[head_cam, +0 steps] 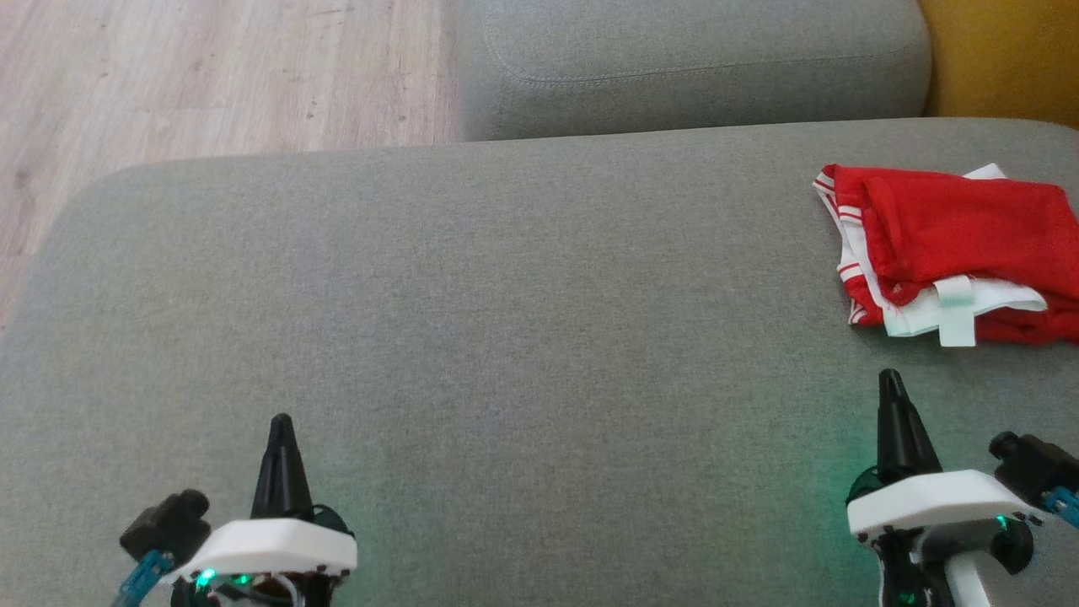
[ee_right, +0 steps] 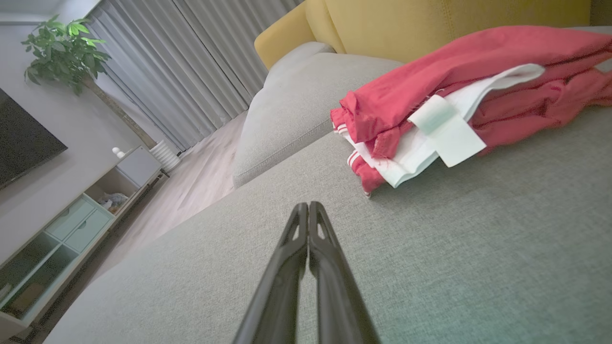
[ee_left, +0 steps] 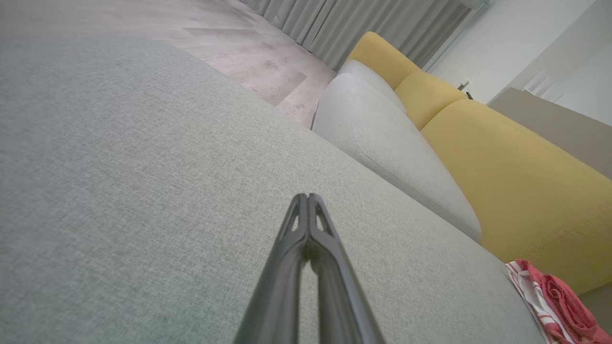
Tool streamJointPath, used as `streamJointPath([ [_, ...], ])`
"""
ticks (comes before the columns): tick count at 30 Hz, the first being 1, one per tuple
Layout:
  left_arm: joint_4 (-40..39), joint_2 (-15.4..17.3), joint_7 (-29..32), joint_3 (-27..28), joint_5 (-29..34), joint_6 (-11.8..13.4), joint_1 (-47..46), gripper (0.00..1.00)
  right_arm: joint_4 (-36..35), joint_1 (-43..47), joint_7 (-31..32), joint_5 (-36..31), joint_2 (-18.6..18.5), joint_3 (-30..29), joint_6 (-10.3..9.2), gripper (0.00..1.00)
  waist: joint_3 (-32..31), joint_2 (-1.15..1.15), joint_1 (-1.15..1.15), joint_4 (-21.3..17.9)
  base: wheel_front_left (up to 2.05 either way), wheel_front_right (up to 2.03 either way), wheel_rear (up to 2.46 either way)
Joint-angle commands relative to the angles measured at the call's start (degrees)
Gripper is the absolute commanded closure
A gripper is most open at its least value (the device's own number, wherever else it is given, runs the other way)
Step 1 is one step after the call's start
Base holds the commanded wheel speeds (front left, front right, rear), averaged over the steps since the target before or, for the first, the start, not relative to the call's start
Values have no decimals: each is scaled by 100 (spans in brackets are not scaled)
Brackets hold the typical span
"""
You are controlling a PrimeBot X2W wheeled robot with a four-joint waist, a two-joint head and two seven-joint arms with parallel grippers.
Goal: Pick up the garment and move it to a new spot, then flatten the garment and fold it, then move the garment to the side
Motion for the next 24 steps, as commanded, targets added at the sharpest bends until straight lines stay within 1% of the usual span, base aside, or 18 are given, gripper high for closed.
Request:
streamJointPath([
  [1,-208,12,18,146,-123,-50,-287,100,-220,-257,28,158,-16,-15,-1,100,-1,0,0,-3,0,0,0],
  [24,-296,19,407,457,-1444,-188,-317,100,-346,-288,407,1689,-20,-156,-2,100,-28,0,0,-69,0,0,0],
])
